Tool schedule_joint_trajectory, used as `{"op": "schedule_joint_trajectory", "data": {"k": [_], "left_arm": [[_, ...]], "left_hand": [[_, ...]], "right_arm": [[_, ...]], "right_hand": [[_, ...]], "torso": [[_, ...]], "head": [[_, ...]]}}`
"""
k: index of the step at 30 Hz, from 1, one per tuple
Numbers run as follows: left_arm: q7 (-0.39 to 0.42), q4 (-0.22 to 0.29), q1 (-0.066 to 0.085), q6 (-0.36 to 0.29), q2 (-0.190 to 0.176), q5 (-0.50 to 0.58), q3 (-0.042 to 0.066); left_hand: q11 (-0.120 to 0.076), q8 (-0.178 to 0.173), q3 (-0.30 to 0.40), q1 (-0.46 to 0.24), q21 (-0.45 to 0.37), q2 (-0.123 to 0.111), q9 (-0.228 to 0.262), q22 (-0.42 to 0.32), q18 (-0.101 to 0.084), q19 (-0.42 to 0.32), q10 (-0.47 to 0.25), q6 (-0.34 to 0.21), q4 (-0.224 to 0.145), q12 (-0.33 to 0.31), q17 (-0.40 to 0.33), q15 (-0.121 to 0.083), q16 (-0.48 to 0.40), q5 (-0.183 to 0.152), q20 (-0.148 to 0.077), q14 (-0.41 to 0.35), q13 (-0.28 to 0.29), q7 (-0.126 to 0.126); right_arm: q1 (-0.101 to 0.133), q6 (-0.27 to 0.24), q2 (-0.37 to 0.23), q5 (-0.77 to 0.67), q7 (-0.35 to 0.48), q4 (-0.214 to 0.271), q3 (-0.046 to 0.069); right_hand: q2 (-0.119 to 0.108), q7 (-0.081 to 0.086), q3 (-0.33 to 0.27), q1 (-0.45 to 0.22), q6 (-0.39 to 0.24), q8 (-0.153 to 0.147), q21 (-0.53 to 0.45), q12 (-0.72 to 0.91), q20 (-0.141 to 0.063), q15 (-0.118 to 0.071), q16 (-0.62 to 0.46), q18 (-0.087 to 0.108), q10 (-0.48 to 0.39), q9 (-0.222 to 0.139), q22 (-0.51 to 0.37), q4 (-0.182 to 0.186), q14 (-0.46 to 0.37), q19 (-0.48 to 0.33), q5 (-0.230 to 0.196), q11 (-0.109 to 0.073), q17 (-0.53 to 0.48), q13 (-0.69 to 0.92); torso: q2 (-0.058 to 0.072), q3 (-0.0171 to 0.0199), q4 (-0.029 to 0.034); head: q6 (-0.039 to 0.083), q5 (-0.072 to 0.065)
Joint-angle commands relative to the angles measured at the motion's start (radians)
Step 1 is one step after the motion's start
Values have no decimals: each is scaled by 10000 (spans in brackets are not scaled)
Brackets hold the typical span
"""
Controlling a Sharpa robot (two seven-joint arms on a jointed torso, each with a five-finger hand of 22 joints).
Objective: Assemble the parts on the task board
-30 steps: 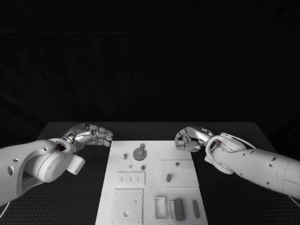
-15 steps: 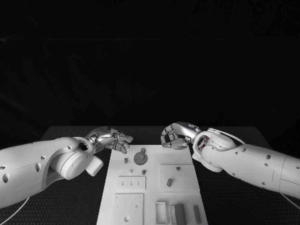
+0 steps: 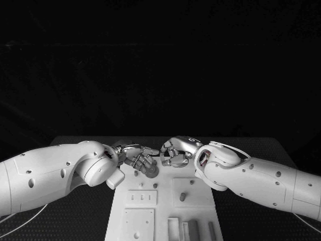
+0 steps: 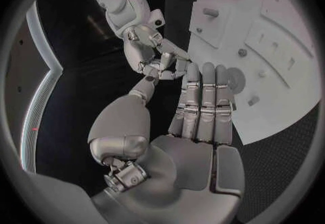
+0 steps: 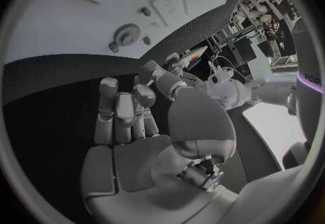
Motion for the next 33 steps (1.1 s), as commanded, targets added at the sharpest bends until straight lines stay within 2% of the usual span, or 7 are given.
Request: {"op": "schedule_joint_trajectory", "data": {"k": [1, 9, 20, 33], "left_arm": [[-610, 51, 25, 203, 97, -626, 8], [-660, 152, 25, 164, 180, -913, 7], [-778, 183, 25, 162, 187, -1187, 6], [-799, 149, 24, -196, 146, -1248, 6]], "left_hand": [[-17, -15, -141, -103, 17, -24, 1, 23, 112, 74, 112, 171, -63, 80, 55, -12, 98, -4, -58, 58, 76, -37], [-67, 0, -278, -177, 14, 5, 2, 46, 95, 150, 180, 312, -217, 118, 153, -48, 176, -3, -111, 67, 221, -99], [-71, -30, -276, -65, -6, 95, -18, 64, 69, 177, 175, 364, -422, 104, 211, -57, 207, -3, -132, 46, 323, -111], [-56, -72, -283, -111, -35, 150, -40, 70, 48, 169, 135, 355, -460, 69, 229, -46, 197, -3, -134, 9, 377, -99]], "right_arm": [[1, 252, 134, -172, -298, 86, 2], [1, 305, 280, -175, -348, 90, 3], [1, 241, 307, -195, -381, 223, 4], [0, 282, 217, -246, -397, 493, 5]], "right_hand": [[91, -117, -46, 25, 263, 118, 55, -36, -40, -69, 11, 136, 3, 317, 201, 6, 7, 3, -2, -80, -8, 10], [96, -119, -46, 33, 264, 118, 55, -39, -41, -71, 10, 136, 4, 322, 199, 6, 9, 2, -1, -82, -7, 10], [93, -120, -50, 42, 264, 117, 54, -44, -44, -75, 7, 136, 6, 330, 198, 5, 12, 1, -2, -84, -9, 10], [82, -125, -58, 62, 272, 120, 57, -51, -50, -81, 7, 136, 13, 346, 195, 4, 30, 5, -2, -90, 4, 11]], "torso": [[7, -1, -10], [13, -14, -7], [1, -7, 16], [8, -3, -9]], "head": [[23, -16], [-9, -38], [-33, -33], [-60, 13]]}}
